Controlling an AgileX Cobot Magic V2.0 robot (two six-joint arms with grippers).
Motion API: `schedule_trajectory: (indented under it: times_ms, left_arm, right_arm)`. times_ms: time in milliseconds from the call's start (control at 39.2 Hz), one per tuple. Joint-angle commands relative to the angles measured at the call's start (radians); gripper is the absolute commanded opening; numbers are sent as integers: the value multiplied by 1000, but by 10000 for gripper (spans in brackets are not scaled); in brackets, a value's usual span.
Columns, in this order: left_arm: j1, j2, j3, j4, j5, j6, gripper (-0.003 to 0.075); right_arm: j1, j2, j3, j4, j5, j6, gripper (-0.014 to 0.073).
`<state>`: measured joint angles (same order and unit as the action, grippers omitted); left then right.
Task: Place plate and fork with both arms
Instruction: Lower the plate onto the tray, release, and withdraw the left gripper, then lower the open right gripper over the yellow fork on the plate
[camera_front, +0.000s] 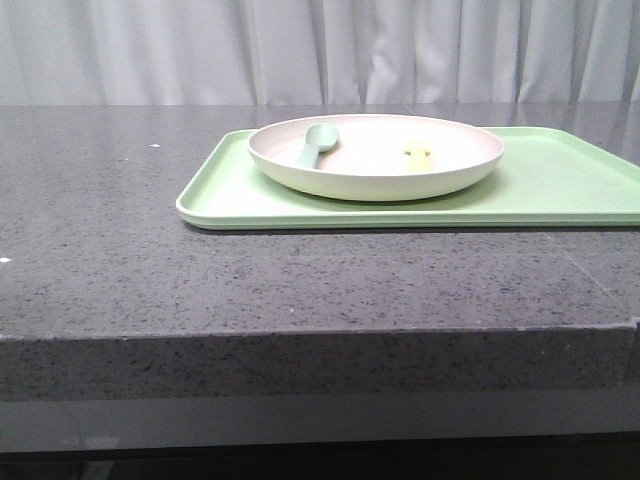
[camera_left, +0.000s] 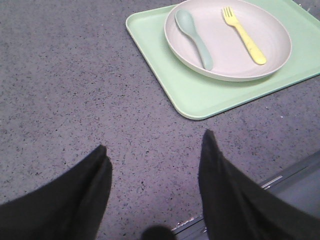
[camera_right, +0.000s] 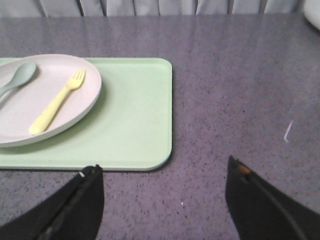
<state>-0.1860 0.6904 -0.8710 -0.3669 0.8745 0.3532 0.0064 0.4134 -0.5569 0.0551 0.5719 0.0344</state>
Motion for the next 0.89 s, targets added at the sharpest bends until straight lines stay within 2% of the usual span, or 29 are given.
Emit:
schedule_trajectory:
  times_ms: [0, 179, 332, 638, 868]
  left_arm:
    - [1, -2, -26, -20, -71, -1, 390]
    - [1, -2, -26, -20, -71, -1, 390]
    - [1, -2, -26, -20, -71, -1, 390]
    - [1, -2, -26, -20, -71, -1, 390]
    - [1, -2, -26, -20, -71, -1, 390]
  right_arm:
    - [3, 66, -94, 11, 27, -11, 538]
    - [78, 202, -239, 50, 167, -93, 538]
    - [196, 355, -360, 62, 236, -141, 538]
    - [388, 668, -622, 62, 270, -132, 537]
    - [408, 942, -872, 56, 410, -19, 537]
